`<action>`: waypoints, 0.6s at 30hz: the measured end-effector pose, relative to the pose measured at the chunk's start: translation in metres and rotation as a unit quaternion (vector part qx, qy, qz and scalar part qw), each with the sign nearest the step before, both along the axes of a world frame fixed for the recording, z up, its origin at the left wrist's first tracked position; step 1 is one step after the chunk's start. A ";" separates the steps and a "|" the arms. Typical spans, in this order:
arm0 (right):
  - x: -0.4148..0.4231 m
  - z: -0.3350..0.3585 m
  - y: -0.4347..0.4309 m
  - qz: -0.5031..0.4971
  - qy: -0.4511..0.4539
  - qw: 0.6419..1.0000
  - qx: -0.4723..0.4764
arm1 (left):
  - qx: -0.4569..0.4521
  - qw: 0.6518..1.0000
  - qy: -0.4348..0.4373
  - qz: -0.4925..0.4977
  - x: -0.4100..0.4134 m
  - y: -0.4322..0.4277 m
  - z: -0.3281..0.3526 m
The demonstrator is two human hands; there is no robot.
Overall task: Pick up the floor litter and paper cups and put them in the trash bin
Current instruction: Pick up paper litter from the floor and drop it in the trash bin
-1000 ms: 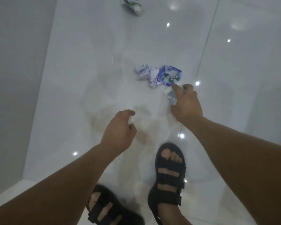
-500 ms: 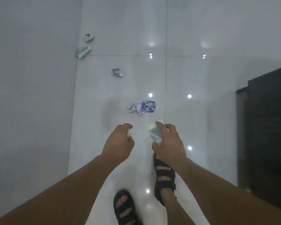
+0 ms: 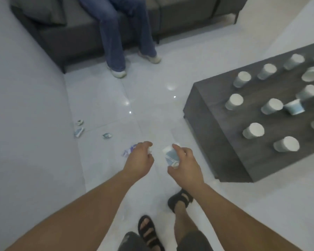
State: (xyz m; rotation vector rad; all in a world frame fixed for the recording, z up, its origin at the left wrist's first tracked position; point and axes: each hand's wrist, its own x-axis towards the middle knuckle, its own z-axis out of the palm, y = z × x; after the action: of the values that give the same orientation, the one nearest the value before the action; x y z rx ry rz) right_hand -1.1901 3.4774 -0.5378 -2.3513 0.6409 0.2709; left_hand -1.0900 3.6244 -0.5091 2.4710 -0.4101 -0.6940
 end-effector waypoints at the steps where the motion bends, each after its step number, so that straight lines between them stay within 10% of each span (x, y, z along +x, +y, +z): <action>1: -0.017 0.018 -0.008 -0.014 -0.005 1.000 -0.005 | 0.002 1.000 -0.005 -0.024 -0.009 -0.011 0.016; 18: -0.375 0.163 -0.210 -0.308 -0.027 0.949 -0.063 | -0.018 0.943 -0.039 -0.331 -0.291 -0.295 0.170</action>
State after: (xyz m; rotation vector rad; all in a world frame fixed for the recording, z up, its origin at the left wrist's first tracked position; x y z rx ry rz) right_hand -1.5648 3.2678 -0.3749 -2.1330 1.3489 -0.1214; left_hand -1.3814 3.3298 -0.3386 2.3142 -1.3068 -0.8268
